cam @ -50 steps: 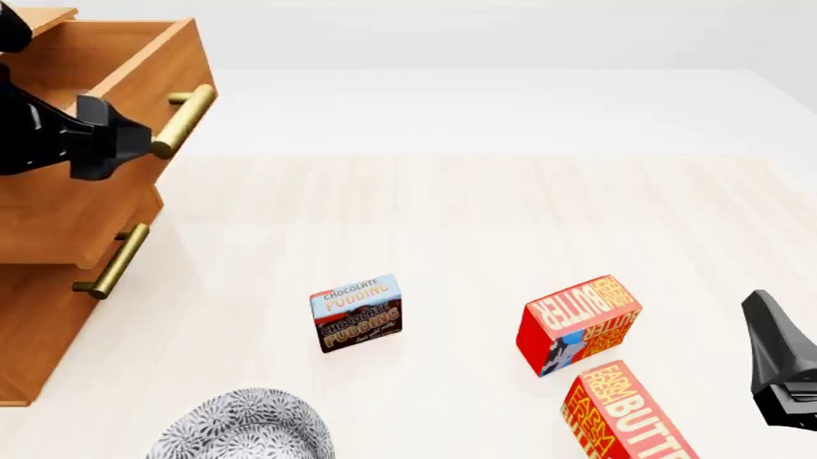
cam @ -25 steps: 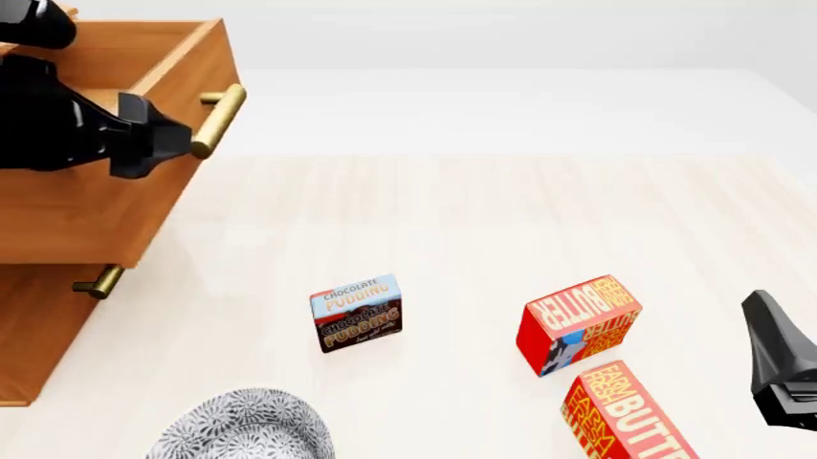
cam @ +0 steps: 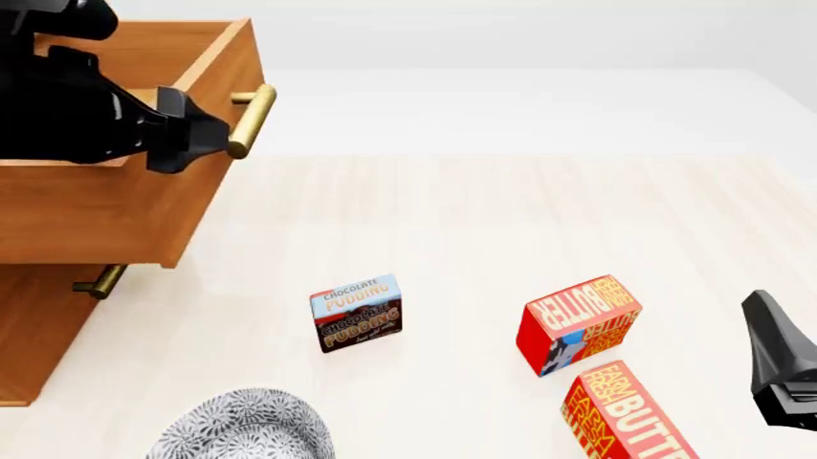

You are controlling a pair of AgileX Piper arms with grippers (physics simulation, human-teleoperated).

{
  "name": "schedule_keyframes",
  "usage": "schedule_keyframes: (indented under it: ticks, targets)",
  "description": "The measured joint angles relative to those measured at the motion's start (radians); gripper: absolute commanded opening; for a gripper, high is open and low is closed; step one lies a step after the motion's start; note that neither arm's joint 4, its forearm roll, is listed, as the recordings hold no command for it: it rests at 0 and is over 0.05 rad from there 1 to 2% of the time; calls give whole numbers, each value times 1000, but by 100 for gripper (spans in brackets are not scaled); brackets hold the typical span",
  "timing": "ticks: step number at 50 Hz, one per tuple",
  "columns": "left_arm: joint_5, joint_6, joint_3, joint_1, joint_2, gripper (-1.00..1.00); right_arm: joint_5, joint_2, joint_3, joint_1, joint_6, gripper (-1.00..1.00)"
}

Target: Put the chocolate pudding in the top drawer of the cabinet and close it.

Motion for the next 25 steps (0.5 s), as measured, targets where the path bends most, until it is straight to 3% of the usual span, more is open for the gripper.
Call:
schedule_keyframes:
  ticks: [15, 25]
  targets:
    - [22, -40, -17, -12, 9, 100, 0, 0, 0, 0, 0, 100]
    - [67, -24, -51, -11, 23, 100, 0, 0, 0, 0, 0, 100]
